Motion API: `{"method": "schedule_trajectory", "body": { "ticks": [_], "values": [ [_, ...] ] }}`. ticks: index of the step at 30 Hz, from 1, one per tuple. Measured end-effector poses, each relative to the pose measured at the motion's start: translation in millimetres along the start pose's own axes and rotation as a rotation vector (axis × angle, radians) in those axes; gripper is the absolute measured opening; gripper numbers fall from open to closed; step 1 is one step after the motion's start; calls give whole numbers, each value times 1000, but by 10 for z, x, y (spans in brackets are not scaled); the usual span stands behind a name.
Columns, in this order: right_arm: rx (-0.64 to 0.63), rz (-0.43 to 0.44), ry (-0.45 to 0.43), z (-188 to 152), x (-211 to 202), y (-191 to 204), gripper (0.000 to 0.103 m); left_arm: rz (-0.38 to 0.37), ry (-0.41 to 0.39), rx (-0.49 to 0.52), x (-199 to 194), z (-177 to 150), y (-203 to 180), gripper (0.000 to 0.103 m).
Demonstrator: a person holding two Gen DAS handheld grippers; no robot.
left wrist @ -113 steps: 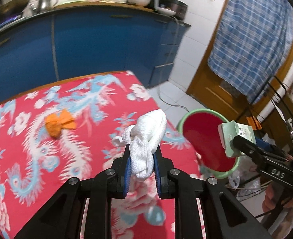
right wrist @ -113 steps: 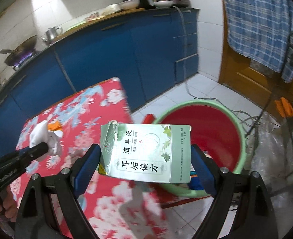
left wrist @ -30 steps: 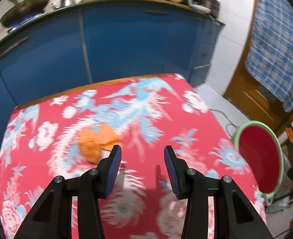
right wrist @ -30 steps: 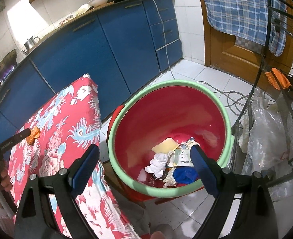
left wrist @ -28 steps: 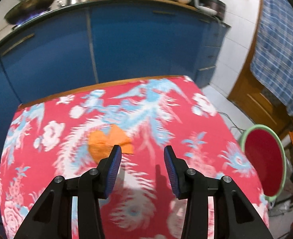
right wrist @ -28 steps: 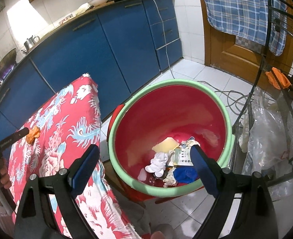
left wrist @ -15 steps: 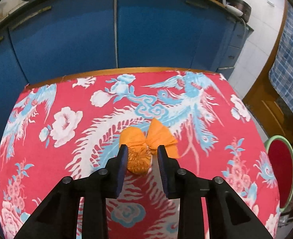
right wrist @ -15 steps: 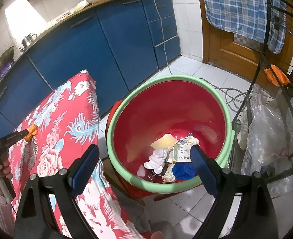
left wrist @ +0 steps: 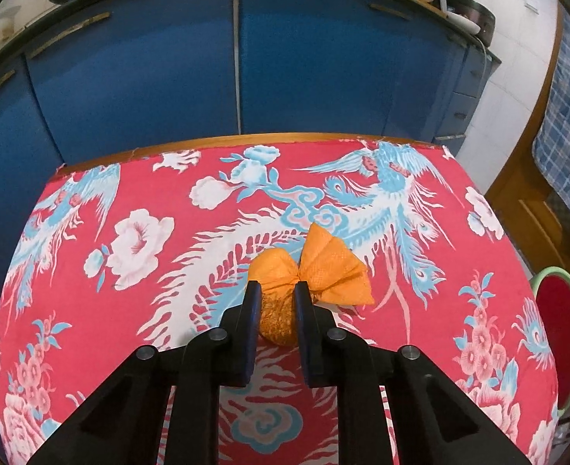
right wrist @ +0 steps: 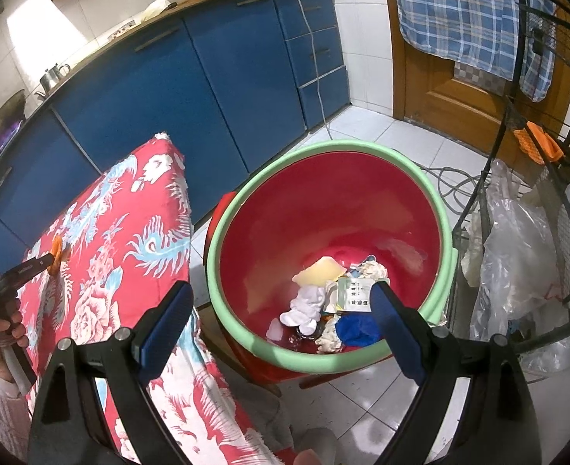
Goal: Collect trash
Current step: 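Grasp the orange cloth with the left tool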
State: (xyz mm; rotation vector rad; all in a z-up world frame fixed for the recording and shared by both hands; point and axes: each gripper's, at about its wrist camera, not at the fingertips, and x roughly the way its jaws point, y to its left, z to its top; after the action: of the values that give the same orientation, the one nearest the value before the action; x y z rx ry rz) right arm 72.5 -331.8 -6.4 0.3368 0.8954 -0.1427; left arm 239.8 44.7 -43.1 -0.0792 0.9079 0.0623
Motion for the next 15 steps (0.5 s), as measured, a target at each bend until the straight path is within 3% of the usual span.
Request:
{"method": "schedule_trajectory", "body": {
  "ticks": [5, 7, 8, 12, 14, 15],
  "values": [
    [-1, 0, 0, -7, -10, 5, 92, 25, -8, 6, 7, -4, -41, 23],
    [0, 0, 0, -7, -10, 5, 92, 25, 8, -4, 33, -19, -38, 40],
    [0, 0, 0, -8, -12, 6, 92, 19, 21, -16, 58, -28, -26, 41],
    [-1, 0, 0, -11, -11, 4, 92, -24, 19, -70, 92, -59, 37, 38],
    [0, -1, 2, -12, -9, 3, 92, -36, 9, -60, 77, -62, 15, 23],
    [1, -1, 2, -12, -9, 3, 92, -43, 4, -54, 61, -66, -7, 21]
  ]
}}
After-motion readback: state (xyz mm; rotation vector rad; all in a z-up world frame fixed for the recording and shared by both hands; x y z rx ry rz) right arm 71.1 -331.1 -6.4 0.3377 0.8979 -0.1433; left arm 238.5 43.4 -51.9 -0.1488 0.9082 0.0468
